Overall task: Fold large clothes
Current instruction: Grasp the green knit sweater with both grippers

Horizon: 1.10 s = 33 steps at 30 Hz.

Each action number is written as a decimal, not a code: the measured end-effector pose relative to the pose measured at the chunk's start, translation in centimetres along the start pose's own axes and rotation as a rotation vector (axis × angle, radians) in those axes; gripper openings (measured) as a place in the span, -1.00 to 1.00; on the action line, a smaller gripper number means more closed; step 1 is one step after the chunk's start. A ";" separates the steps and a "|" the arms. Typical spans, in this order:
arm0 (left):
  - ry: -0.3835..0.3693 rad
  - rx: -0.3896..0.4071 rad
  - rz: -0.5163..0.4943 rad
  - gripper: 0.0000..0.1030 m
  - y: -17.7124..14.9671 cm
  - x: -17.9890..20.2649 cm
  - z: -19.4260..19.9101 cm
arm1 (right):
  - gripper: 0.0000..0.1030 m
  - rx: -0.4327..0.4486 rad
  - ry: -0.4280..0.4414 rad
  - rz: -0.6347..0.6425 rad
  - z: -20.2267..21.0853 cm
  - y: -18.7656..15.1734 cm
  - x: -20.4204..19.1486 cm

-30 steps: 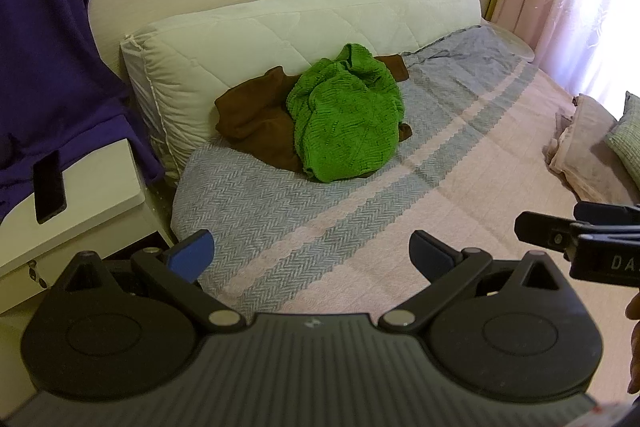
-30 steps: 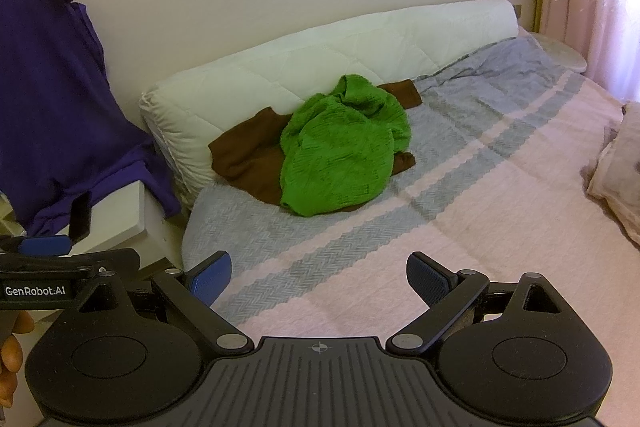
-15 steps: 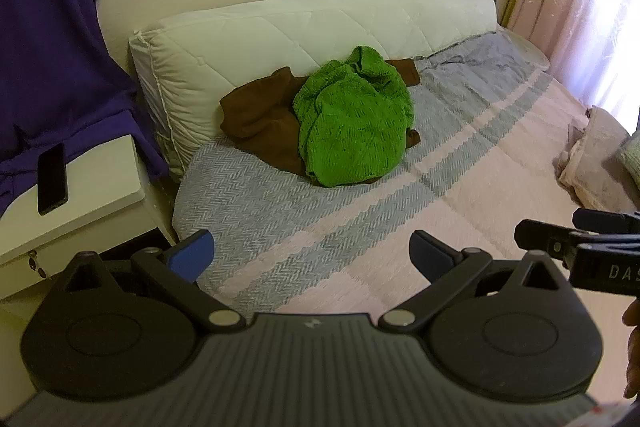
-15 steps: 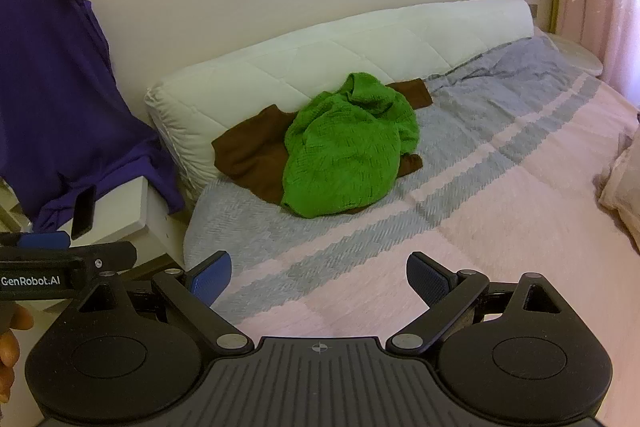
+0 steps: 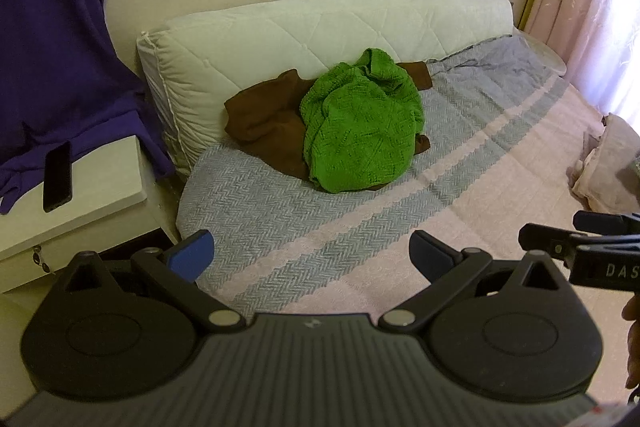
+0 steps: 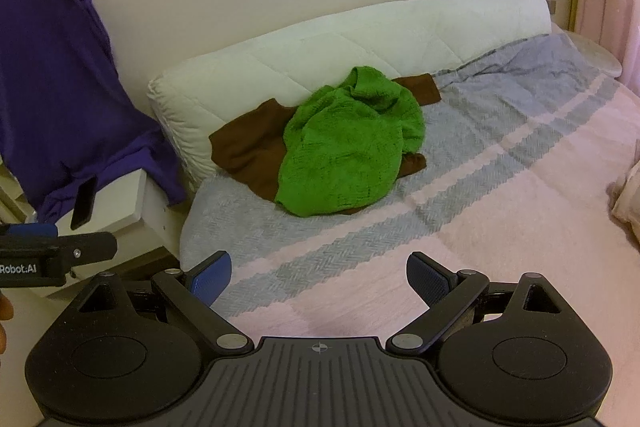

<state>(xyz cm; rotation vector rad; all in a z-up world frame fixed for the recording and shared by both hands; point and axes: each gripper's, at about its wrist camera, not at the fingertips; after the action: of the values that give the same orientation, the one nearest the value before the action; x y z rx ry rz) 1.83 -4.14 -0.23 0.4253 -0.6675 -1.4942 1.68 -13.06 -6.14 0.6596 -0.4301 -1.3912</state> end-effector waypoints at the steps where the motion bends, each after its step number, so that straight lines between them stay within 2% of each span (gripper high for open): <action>1: -0.001 -0.002 -0.004 0.98 0.2 0.0 -0.2 | 0.79 -0.002 -0.001 -0.003 -0.3 0.1 0.1; 6: -0.052 -0.024 -0.017 0.98 1.8 -0.7 -2.6 | 0.79 -0.016 -0.027 -0.028 -2.5 0.9 0.8; 10: -0.065 -0.055 -0.053 0.98 4.1 -1.8 -6.3 | 0.78 -0.024 -0.044 -0.034 -5.4 1.9 1.6; 14: -0.084 -0.091 -0.167 0.98 7.0 -2.9 -12.1 | 0.78 -0.023 -0.064 -0.054 -9.6 4.0 2.4; 18: -0.102 -0.113 -0.277 0.97 10.3 -4.0 -19.4 | 0.78 -0.041 -0.080 -0.057 -16.2 6.9 2.9; 22: -0.155 -0.131 -0.363 0.84 13.6 -4.9 -27.4 | 0.78 -0.049 -0.098 -0.061 -23.6 9.7 4.2; 24: -0.187 -0.150 -0.399 0.78 14.9 -5.1 -31.8 | 0.74 -0.053 -0.100 -0.072 -27.4 11.0 5.0; 26: -0.214 -0.166 -0.428 0.72 15.9 -5.1 -36.1 | 0.62 -0.060 -0.098 -0.071 -31.6 12.1 6.1; 32: -0.261 -0.186 -0.505 0.61 16.6 -4.2 -46.1 | 0.47 -0.116 -0.091 -0.102 -43.5 13.6 9.0; 33: -0.264 -0.195 -0.512 0.54 16.5 -4.2 -47.3 | 0.45 -0.130 -0.086 -0.121 -45.2 13.6 9.5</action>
<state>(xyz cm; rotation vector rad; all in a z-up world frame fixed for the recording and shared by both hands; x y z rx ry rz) 44.99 -5.75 -25.96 0.2581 -0.6368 -2.1075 42.15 -14.00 -32.15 0.5282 -0.3691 -1.5523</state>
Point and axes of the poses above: each gripper's, at about its wrist camera, not at the fingertips, and z roughly against the way its jaws point, x to its right, y to its top, and after that the axes turned 9 degrees about -y, right-handed
